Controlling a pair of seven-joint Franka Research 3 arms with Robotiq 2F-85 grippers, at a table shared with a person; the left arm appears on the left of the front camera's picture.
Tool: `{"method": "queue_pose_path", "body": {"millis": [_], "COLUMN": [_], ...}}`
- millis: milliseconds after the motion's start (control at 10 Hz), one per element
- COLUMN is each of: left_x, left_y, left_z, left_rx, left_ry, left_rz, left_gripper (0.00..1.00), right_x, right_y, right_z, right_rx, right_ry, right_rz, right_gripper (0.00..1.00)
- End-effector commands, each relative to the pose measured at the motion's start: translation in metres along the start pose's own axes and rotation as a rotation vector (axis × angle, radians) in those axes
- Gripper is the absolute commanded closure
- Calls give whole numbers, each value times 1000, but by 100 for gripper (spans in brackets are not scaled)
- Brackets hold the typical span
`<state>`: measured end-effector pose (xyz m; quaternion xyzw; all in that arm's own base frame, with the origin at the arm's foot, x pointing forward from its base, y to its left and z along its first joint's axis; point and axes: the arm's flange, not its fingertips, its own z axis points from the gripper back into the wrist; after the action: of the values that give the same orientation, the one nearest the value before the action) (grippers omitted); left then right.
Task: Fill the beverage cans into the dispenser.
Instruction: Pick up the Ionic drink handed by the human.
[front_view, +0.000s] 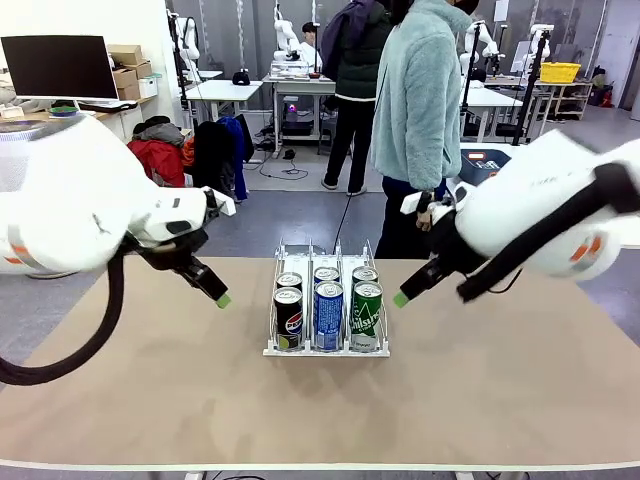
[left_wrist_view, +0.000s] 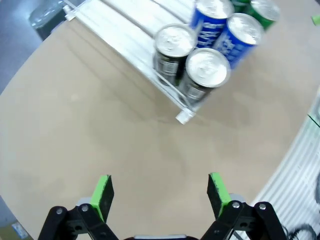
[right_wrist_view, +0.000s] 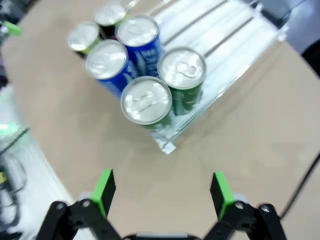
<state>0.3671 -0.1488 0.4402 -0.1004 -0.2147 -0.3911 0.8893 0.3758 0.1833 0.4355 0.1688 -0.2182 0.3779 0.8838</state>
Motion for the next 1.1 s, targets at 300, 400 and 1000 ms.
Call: {"method": "queue_pose_path", "body": {"millis": [300, 400, 1000], "left_x": [5, 8, 15], "left_y": [-15, -17, 4], "left_z": [132, 159, 262], "left_rx": [-94, -41, 167], "left_ry": [-20, -45, -60], "left_rz": [-247, -263, -138], "left_gripper": [0, 0, 0], "right_x": [24, 25, 27], "right_y": [2, 5, 2], "right_z": [122, 152, 279], "right_rx": [50, 51, 7], "right_ry": [1, -7, -124], "right_rz": [91, 123, 63], "right_gripper": [0, 0, 0]}}
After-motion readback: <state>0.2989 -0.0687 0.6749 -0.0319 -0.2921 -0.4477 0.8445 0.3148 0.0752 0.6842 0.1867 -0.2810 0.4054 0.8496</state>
